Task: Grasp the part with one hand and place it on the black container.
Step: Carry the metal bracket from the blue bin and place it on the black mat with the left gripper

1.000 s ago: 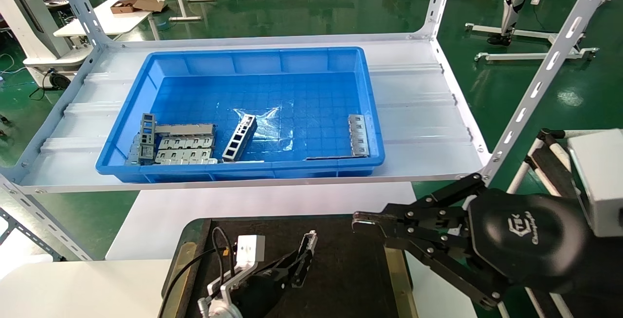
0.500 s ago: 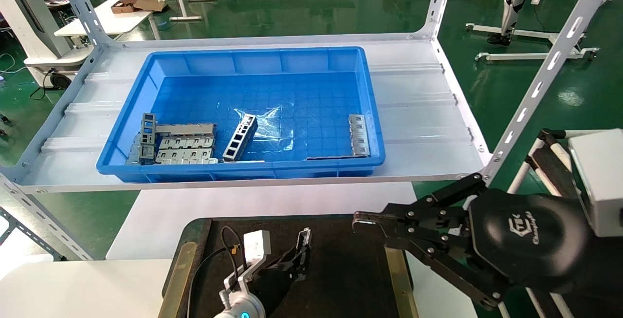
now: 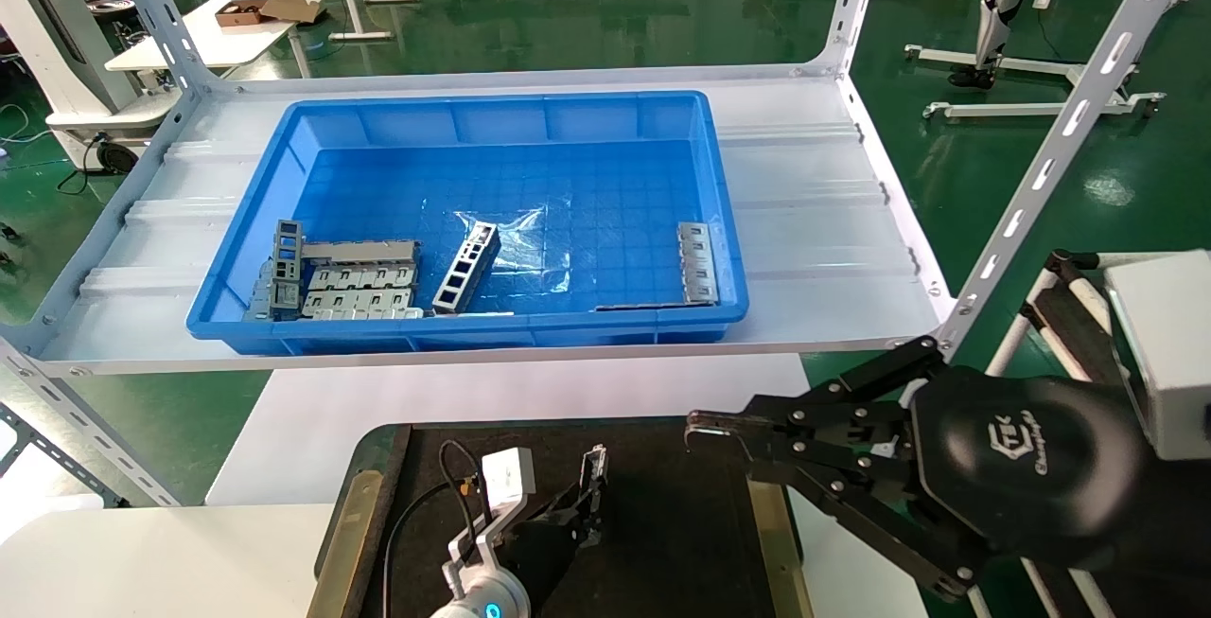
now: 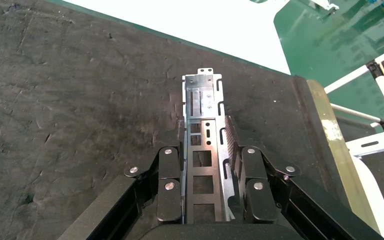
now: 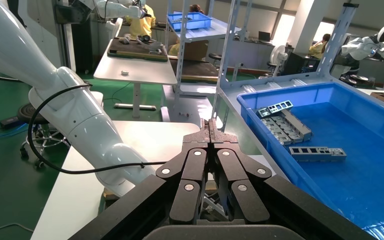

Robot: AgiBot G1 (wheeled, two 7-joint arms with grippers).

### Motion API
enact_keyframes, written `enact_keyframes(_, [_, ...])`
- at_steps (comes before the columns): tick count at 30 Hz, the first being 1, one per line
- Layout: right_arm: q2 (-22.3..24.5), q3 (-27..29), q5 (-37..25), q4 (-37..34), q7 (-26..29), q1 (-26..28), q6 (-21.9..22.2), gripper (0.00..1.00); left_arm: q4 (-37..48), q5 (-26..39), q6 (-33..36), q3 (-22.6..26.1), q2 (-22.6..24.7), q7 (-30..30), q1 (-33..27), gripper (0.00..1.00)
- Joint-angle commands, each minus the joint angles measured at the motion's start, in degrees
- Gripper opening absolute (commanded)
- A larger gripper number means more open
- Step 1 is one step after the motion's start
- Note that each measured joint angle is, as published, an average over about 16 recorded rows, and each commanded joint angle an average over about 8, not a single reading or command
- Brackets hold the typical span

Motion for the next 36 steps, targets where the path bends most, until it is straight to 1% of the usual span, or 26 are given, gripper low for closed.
enact_keyframes(1, [0.0,0.0,0.0,0.0,0.0,0.0,0.0,0.06,0.23,-0.35,-0.3,0.24,0.23,0.15,0.02,0.05])
enact_keyframes(2, [0.0,0.0,0.0,0.0,0.0,0.0,0.0,0.1,0.4,-0.49,-0.47,0.32,0.35,0.19,0.03,0.08])
enact_keyframes(3, [0.0,0.0,0.0,0.0,0.0,0.0,0.0,0.2,0.56,-0.62,-0.63,0.39,0.47,0.24,0.05,0.12])
enact_keyframes(4, [0.0,0.0,0.0,0.0,0.0,0.0,0.0,0.33,0.72,-0.75,-0.79,0.46,0.59,0.28,0.07,0.21])
enact_keyframes(6, [0.0,0.0,0.0,0.0,0.0,0.0,0.0,0.57,0.97,-0.97,-1.09,0.57,0.82,0.34,0.1,0.45])
enact_keyframes(8, [0.0,0.0,0.0,0.0,0.0,0.0,0.0,0.79,1.14,-1.17,-1.33,0.65,1.02,0.35,0.12,0.67])
enact_keyframes(9, [0.0,0.0,0.0,0.0,0.0,0.0,0.0,0.89,1.2,-1.26,-1.43,0.69,1.1,0.35,0.13,0.78])
enact_keyframes(10, [0.0,-0.01,0.0,0.0,0.0,0.0,0.0,0.97,1.24,-1.35,-1.53,0.72,1.17,0.35,0.14,0.88])
enact_keyframes(11, [0.0,-0.01,0.0,0.0,0.0,0.0,0.0,1.0,1.27,-1.43,-1.62,0.74,1.23,0.34,0.15,0.96])
enact_keyframes(12, [0.0,-0.01,0.0,0.0,0.0,0.0,0.0,1.0,1.3,-1.51,-1.7,0.77,1.28,0.33,0.15,1.0])
enact_keyframes(20, [0.0,-0.01,0.01,0.0,0.0,0.0,0.0,1.0,0.53,-2.27,-1.66,0.98,1.2,0.19,0.0,1.0])
enact_keyframes(25, [0.0,-0.01,0.01,0.0,-0.01,0.0,0.0,1.0,-1.8,-2.71,-0.91,1.36,-0.31,0.54,-0.45,1.0])
enact_keyframes(30, [0.01,-0.01,0.01,0.0,-0.01,0.0,0.01,1.0,-6.69,-2.32,1.06,2.23,-4.66,1.82,-1.2,1.0])
enact_keyframes(36, [0.01,-0.02,0.01,0.0,-0.01,0.0,0.01,1.0,-15.58,-0.33,6.42,3.17,-13.26,3.92,-2.38,1.0])
